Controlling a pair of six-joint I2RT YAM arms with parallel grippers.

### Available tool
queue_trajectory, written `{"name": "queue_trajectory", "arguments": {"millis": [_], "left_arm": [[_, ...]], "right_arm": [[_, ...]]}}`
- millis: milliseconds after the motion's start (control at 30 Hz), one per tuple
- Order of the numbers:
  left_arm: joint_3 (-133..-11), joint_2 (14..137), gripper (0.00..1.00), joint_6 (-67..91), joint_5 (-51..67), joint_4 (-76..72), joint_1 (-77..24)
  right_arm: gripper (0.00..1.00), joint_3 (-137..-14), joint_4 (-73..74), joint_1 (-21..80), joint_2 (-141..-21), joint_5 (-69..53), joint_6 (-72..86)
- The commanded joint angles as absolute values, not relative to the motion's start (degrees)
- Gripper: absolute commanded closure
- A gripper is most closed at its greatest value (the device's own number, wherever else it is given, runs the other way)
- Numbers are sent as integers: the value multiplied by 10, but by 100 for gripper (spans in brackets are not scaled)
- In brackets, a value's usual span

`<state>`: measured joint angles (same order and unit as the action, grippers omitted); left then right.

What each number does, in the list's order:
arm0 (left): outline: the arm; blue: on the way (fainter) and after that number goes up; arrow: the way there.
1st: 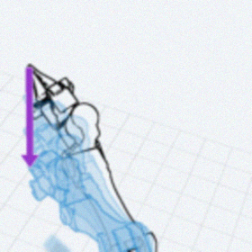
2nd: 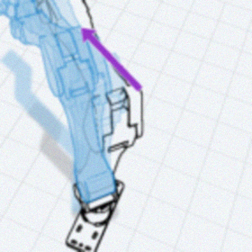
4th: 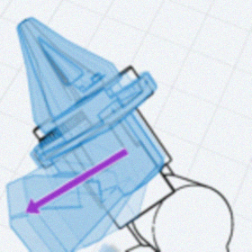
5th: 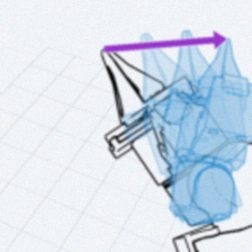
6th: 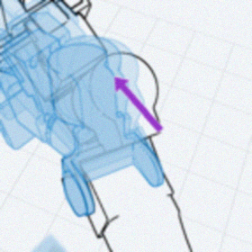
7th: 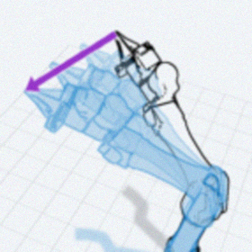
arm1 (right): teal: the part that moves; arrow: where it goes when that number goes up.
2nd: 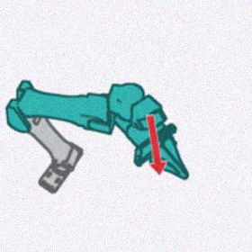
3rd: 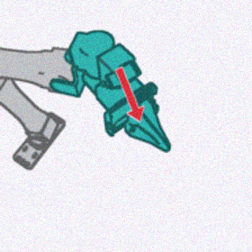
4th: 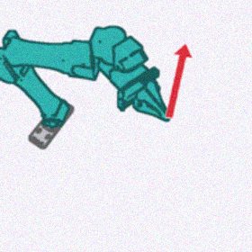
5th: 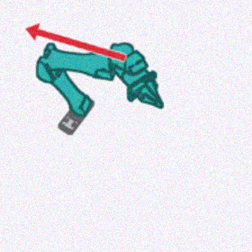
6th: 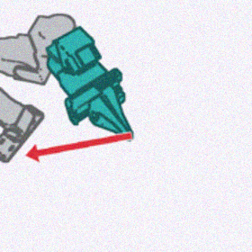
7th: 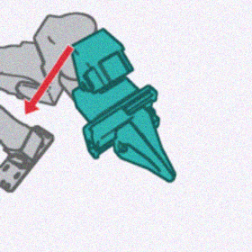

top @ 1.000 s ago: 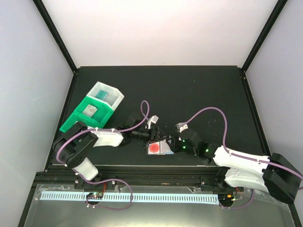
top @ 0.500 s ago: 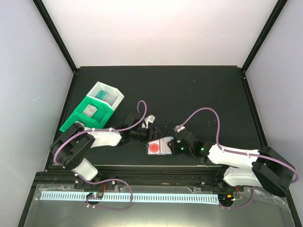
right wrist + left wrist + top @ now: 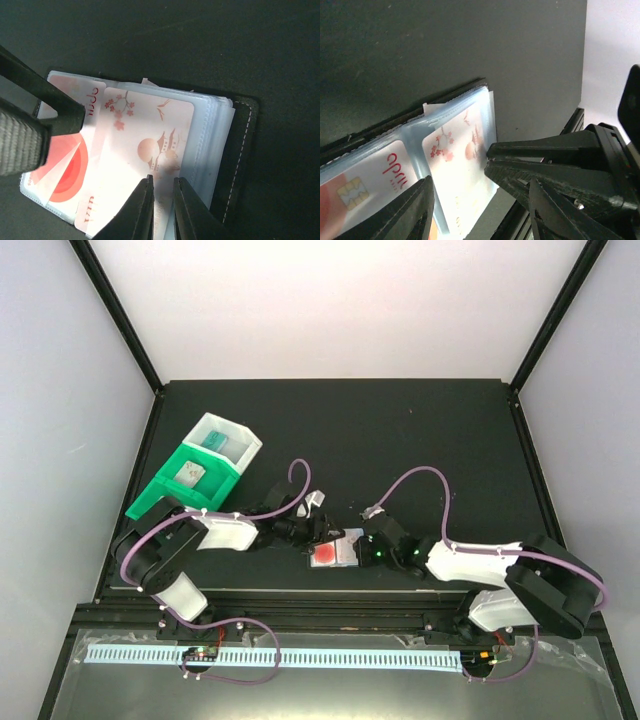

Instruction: Take the credit cards out of the card holder

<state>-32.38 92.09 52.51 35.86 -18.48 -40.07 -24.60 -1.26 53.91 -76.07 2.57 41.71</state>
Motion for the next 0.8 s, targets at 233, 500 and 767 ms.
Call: {"name": "queue_trajectory", "arguments": {"millis": [233,500,767], "left_arm": [[-304,940,48,520,332,-210,-400],[-303,968,63,551,322,-248,-409],[-301,973,87,565,322,-267,-411]], "right_arm": [[87,-234,-29,537,-774,32,428],[87,-232,-35,536,-782,27,431],[87,-232,-33,537,-783,30,428]]}}
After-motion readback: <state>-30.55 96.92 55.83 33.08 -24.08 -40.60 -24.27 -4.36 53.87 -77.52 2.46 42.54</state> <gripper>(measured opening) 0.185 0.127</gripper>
